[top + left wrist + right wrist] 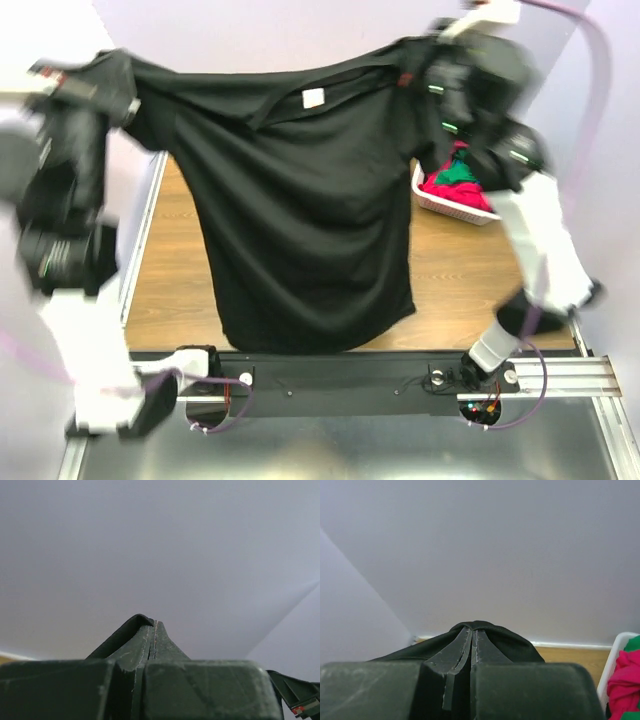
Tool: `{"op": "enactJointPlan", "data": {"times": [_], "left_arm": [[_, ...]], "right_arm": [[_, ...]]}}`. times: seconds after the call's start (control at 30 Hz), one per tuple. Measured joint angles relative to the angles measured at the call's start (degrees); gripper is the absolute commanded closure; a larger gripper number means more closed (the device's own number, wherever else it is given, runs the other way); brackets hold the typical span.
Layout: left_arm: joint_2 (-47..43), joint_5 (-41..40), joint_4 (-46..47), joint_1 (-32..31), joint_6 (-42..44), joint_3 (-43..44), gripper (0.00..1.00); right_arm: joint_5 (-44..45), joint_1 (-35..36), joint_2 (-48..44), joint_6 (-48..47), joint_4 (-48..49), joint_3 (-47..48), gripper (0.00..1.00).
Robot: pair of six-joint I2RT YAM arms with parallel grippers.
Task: Fold and stack the t-shirts
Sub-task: Flatten the tshirt out
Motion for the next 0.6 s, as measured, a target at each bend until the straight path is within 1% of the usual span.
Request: {"op": "enactJointPlan", "data": {"times": [0.17,0.27,0.33,0.43,0.5,0.6], "left_arm": [[12.13,-2.73,-0.37,0.0,1.86,3.58,1.0],[19.5,-2.97,-2.69,0.46,2.67,7.23,1.0],[22.6,-3.08,-4.04,1.18,3.17,10.16,1.0],[23.17,-3.41,-4.61,2.14,3.96,11.91,1.0],[21.07,-4.04,-4.37,2.75,4.5,11.85,1.0],[14.78,-5.09,-2.69,3.08,4.83,5.86,1.0]], "right_arm": [[1.33,-0.24,15.17,-2.69,0.13,6.32,1.0],[0.85,-0.79,19.15,-3.45,0.44,6.95,1.0],[0.17,-1.42,19.96,-3.56,0.9,6.95,1.0],[-0.63,-2.58,19.41,-3.45,2.27,6.93,0.99],[-1.07,-3.26,17.35,-3.34,3.89,5.97,1.0],[-1.31,-3.82,10.67,-3.32,6.16,-0.52,1.0]]}}
